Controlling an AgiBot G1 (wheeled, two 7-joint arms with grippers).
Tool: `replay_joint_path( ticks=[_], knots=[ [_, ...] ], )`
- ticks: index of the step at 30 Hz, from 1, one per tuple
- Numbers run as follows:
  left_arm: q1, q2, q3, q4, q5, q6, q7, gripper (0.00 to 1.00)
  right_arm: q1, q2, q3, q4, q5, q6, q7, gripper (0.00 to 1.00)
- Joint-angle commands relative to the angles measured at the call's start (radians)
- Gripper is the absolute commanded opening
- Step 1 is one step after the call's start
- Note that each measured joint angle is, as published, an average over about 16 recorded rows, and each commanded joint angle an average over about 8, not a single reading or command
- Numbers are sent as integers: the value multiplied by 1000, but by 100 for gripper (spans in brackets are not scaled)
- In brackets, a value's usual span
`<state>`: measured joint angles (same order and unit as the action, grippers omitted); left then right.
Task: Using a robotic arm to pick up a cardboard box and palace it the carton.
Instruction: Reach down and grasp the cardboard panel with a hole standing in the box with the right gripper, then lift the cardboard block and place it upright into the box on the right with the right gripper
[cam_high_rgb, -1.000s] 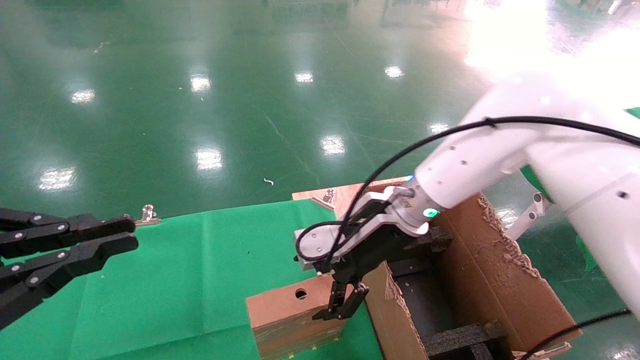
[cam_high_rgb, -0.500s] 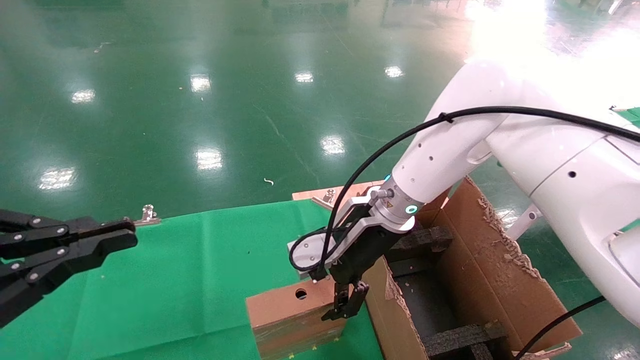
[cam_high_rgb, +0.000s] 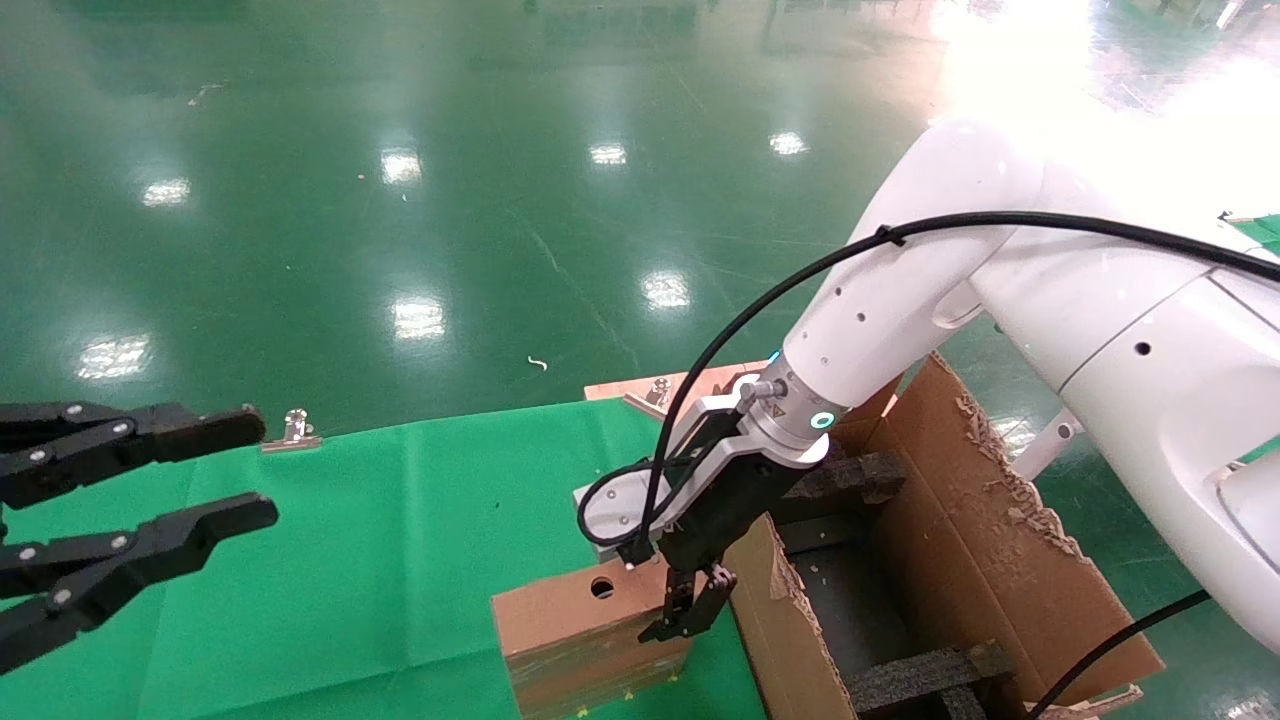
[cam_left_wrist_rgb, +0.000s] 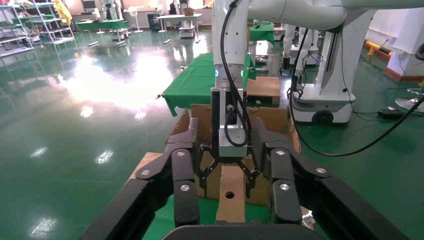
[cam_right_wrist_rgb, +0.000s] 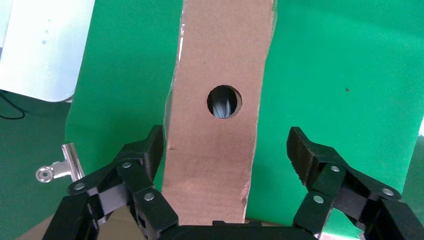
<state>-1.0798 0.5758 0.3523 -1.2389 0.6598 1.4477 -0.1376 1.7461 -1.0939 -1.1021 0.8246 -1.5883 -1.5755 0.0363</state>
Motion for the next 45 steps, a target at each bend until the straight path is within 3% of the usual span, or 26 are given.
replay_joint_path(
  ticks=[1,28,37,45],
  knots=[
    [0,0,0,0,0,0,0,100,-1,1,2,1,1,0,0,0],
    [0,0,0,0,0,0,0,100,7,16,18,2,16,10,2,0],
    [0,0,0,0,0,0,0,100,159,61,47,-68,75,-4,-42,0],
    [0,0,0,0,0,0,0,100,346,91,6,-171,142,-16,-118,0]
  ],
)
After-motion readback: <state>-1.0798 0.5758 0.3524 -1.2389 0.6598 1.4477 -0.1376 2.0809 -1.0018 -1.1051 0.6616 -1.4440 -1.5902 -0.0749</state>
